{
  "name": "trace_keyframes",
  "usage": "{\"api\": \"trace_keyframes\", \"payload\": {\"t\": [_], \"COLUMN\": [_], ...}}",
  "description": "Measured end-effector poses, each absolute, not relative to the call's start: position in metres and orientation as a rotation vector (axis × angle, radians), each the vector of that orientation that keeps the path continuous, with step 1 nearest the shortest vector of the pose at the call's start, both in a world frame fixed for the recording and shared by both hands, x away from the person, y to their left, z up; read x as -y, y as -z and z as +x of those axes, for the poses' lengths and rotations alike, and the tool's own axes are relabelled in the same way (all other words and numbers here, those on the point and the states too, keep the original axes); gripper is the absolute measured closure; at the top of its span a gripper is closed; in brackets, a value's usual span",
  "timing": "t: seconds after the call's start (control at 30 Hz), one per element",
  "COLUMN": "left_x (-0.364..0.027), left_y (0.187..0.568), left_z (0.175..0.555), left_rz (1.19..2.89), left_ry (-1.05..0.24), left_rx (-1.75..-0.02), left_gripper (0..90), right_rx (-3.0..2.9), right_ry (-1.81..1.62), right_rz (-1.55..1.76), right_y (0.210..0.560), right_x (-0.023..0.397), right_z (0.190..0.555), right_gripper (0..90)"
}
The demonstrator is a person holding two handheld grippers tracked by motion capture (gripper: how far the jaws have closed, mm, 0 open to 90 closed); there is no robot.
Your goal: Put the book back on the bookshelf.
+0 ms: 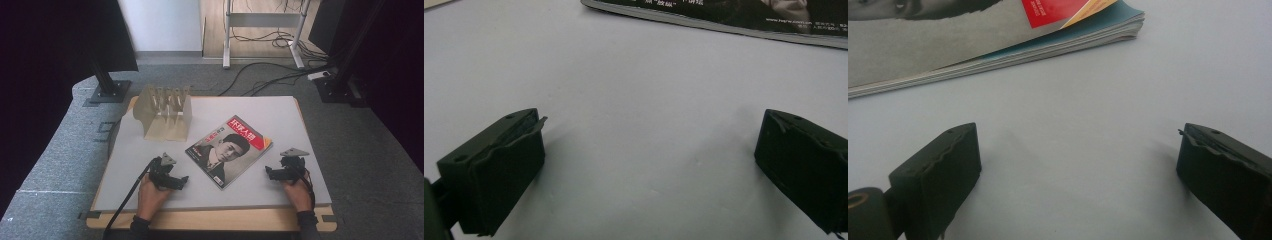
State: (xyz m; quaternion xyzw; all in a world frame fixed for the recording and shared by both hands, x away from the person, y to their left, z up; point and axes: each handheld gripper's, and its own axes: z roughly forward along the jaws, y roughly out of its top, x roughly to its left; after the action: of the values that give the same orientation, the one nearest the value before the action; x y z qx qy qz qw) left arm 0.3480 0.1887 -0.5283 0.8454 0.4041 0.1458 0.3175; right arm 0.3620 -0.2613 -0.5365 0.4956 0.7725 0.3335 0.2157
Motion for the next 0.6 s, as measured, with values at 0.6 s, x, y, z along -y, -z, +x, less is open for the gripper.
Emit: {"api": "trace_keyframes", "payload": {"t": [0.6], "left_x": [-0.1897], "left_y": [0.5278], "left_z": [0.3494], "left_rz": [2.212], "left_ry": [-0.367], "left_rx": [-1.069], "left_gripper": [0.0], "right_rx": [-2.147], "right_ry": [-0.932], "right_rz": [1.376], "right_y": [0.5359], "right_x": [0.2621], "right_z": [0.3623], "right_gripper": [3.6]}}
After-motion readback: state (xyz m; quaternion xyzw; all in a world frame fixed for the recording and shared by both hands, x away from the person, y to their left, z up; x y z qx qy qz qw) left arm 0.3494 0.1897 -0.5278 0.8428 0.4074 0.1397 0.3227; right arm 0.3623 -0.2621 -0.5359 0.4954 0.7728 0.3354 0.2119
